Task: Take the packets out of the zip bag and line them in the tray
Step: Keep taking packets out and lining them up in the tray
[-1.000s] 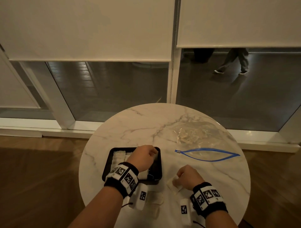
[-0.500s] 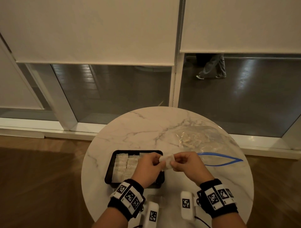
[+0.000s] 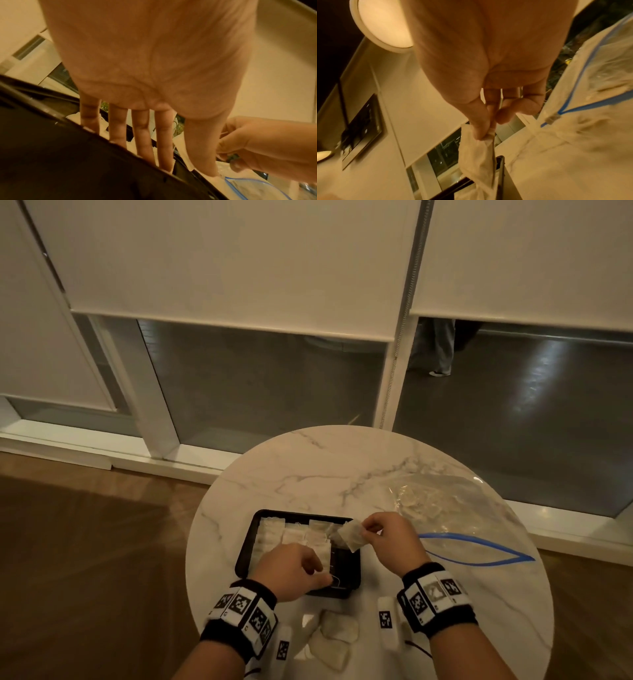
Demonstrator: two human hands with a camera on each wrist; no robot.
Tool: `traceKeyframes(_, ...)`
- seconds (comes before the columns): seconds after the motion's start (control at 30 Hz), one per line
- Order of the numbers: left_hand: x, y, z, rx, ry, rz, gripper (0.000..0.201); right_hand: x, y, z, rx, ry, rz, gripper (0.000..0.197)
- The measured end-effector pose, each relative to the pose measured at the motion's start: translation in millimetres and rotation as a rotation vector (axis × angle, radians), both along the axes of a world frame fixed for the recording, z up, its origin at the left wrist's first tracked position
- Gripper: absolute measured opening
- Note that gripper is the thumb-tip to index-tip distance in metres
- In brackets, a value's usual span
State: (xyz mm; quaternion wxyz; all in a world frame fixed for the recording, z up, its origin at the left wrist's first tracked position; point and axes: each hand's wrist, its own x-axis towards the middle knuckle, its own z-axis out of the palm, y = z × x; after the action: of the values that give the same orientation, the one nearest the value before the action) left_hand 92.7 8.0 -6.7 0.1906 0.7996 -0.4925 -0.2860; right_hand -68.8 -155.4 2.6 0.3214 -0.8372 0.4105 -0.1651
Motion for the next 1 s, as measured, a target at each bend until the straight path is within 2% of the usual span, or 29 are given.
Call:
traceKeyframes(0.2,2,9,-15,-0.016,0.067,-0.029,0.016,48,-19,13,-0.126,0.432,0.173,0.016)
traceKeyframes(0.4,3,11,-23,-0.029,0.024,-0.045,0.017,77,-19,12,-0.228,0.714,0.305,0.024)
traceKeyframes(0.77,3,11,-29,-0.067,0.043,-0.021,0.018,88,-14,11,-0.534,0.83,0.352,0.028)
traceKeyframes(1.0,5,11,-32,-0.045,0.066,-0.026,0.018,85,-11,8,-0.506,0.862,0.369,0.026)
